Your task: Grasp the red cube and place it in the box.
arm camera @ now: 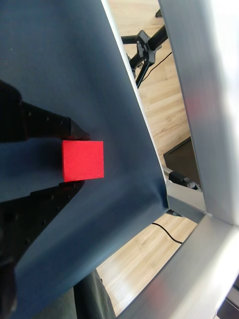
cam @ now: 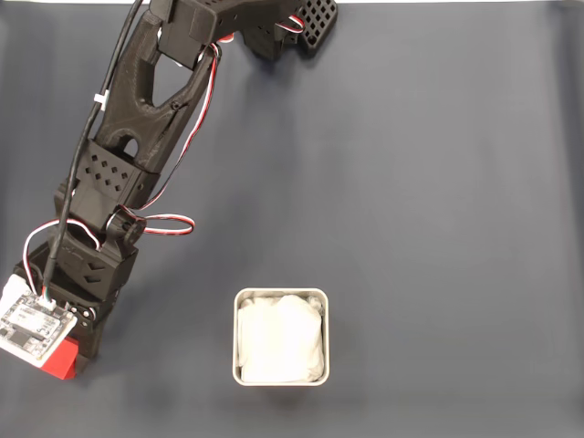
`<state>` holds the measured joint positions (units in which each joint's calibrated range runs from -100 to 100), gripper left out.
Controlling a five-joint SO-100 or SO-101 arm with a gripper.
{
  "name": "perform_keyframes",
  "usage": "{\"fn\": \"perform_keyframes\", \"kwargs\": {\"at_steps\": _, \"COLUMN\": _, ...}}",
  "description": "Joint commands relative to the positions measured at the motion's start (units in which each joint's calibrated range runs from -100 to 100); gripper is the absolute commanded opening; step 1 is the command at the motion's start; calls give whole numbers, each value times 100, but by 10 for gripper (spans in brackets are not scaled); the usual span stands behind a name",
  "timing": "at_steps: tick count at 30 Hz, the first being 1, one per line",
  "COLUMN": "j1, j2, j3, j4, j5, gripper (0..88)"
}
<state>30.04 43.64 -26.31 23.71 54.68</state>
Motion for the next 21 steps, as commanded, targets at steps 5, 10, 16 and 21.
{"fn": "perform_keyframes", "kwargs": {"at_steps": 5, "j1": -78, "j2": -551, "j3": -61, "j4": 31, "j5": 0, "gripper": 98}}
{"fn": "perform_keyframes", "kwargs": {"at_steps": 10, "j1": -85, "j2": -568, "j3": -61, "j4": 80, "j5": -5, "gripper": 86}}
{"fn": "perform_keyframes", "kwargs": {"at_steps": 16, "j1": -100, "j2": -733, "j3": -33, "j4": 228, "j5": -20, "gripper": 84}}
{"fn": "perform_keyframes", "kwargs": {"at_steps": 21, "j1": -149, "j2": -1002, "j3": 12, "j4": 400, "j5": -24, "gripper": 80}}
